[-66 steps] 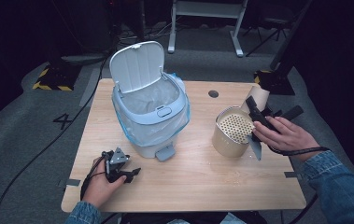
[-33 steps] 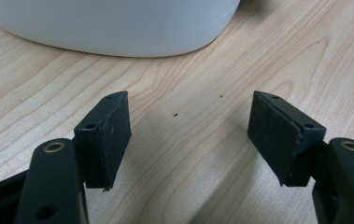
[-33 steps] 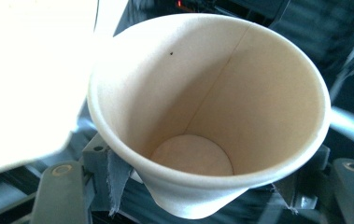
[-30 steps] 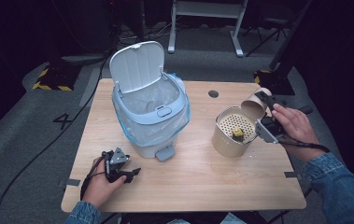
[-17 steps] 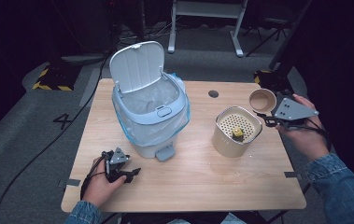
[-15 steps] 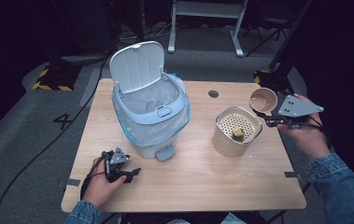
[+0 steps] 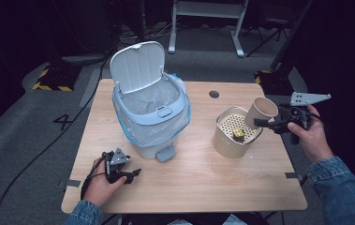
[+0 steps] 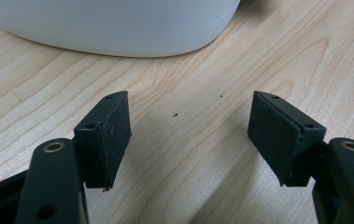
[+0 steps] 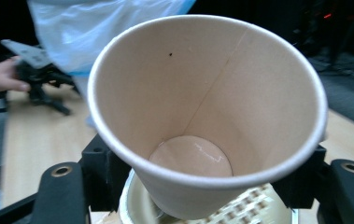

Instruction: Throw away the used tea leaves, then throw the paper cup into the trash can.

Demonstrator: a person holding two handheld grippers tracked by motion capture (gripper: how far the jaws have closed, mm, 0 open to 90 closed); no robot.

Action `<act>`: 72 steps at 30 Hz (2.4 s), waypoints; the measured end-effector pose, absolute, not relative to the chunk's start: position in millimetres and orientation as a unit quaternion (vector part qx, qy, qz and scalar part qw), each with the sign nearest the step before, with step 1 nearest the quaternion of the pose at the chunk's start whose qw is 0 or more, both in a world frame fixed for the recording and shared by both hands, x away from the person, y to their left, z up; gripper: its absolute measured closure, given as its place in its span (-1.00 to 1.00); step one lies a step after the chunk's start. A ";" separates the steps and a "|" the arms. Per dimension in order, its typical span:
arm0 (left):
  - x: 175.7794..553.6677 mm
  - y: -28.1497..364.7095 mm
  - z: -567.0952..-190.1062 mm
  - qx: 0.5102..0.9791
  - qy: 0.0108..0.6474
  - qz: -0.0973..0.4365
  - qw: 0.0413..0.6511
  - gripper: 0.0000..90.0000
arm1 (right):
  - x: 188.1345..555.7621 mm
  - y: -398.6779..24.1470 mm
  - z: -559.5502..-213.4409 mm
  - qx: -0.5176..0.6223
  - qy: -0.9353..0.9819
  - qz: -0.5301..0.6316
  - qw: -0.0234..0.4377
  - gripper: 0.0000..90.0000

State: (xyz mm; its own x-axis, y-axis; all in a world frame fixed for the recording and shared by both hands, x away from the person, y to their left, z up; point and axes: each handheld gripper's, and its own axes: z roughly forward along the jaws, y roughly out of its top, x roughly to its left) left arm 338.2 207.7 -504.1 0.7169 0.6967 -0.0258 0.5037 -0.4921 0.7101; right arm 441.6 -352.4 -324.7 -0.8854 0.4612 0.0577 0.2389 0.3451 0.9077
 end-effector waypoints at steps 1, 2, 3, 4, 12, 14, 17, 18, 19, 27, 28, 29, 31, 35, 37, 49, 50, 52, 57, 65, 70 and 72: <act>338.2 207.7 -504.1 0.853 0.352 0.133 0.361 -0.33 | 439.8 -353.2 -324.9 0.213 0.815 0.530 0.095 -0.31; 338.3 207.7 -504.1 0.853 0.352 0.133 0.361 -0.33 | 437.8 -354.0 -324.8 0.213 0.817 0.528 0.089 -0.31; 338.4 207.7 -504.0 0.853 0.352 0.133 0.361 -0.33 | 435.8 -354.6 -324.8 0.213 0.819 0.526 0.088 -0.31; 338.6 207.7 -504.0 0.854 0.351 0.134 0.360 -0.33 | 434.2 -355.3 -324.7 0.212 0.822 0.521 0.092 -0.31; 339.4 206.6 -503.8 0.854 0.352 0.136 0.358 -0.36 | 426.1 -356.0 -323.6 0.209 0.823 0.518 0.102 -0.32; 339.5 205.8 -504.0 0.854 0.353 0.134 0.359 -0.37 | 425.1 -354.8 -322.2 0.207 0.823 0.520 0.101 -0.32; 340.0 205.5 -503.9 0.854 0.353 0.134 0.357 -0.38 | 424.0 -353.2 -319.1 0.207 0.821 0.521 0.107 -0.32; 340.0 205.4 -503.9 0.854 0.353 0.135 0.357 -0.39 | 424.1 -352.4 -318.0 0.206 0.820 0.524 0.105 -0.32; 340.0 205.4 -503.9 0.854 0.353 0.135 0.357 -0.39 | 424.3 -351.9 -316.8 0.204 0.820 0.524 0.107 -0.33; 339.9 205.1 -504.0 0.854 0.353 0.136 0.357 -0.39 | 428.7 -344.8 -304.8 0.209 0.819 0.521 0.115 -0.33; 339.9 205.1 -504.0 0.854 0.353 0.136 0.357 -0.39 | 429.9 -342.9 -302.7 0.206 0.822 0.518 0.117 -0.33; 339.8 205.1 -504.0 0.854 0.353 0.136 0.357 -0.39 | 430.8 -340.7 -300.3 0.206 0.823 0.516 0.115 -0.33; 339.9 205.2 -503.8 0.855 0.352 0.138 0.356 -0.39 | 434.6 -335.8 -294.8 0.199 0.824 0.518 0.116 -0.33; 339.8 205.2 -503.9 0.854 0.354 0.135 0.357 -0.39 | 441.7 -324.6 -280.0 0.191 0.825 0.518 0.123 -0.33; 339.9 205.2 -503.9 0.853 0.355 0.135 0.357 -0.39 | 445.4 -317.4 -271.4 0.184 0.825 0.521 0.120 -0.33; 341.4 207.6 -503.7 0.858 0.343 0.133 0.359 -0.37 | 471.8 -274.0 -241.2 0.144 0.836 0.519 0.100 -0.34; 341.6 207.8 -503.7 0.858 0.343 0.133 0.359 -0.37 | 474.2 -270.9 -239.3 0.141 0.836 0.520 0.101 -0.34; 341.6 207.9 -504.0 0.854 0.349 0.128 0.363 -0.35 | 479.2 -265.2 -236.1 0.134 0.834 0.526 0.102 -0.34; 341.7 208.0 -503.6 0.857 0.345 0.135 0.359 -0.33 | 491.1 -248.7 -229.3 0.130 0.831 0.530 0.104 -0.34; 341.7 207.9 -503.6 0.857 0.345 0.135 0.359 -0.33 | 495.6 -210.8 -216.7 0.111 0.836 0.530 0.093 -0.34; 340.9 207.3 -503.8 0.855 0.349 0.135 0.360 -0.33 | 498.4 -185.3 -211.8 0.101 0.836 0.532 0.091 -0.34; 341.1 207.3 -503.9 0.855 0.348 0.135 0.360 -0.33 | 499.9 -175.2 -210.7 0.098 0.837 0.530 0.090 -0.34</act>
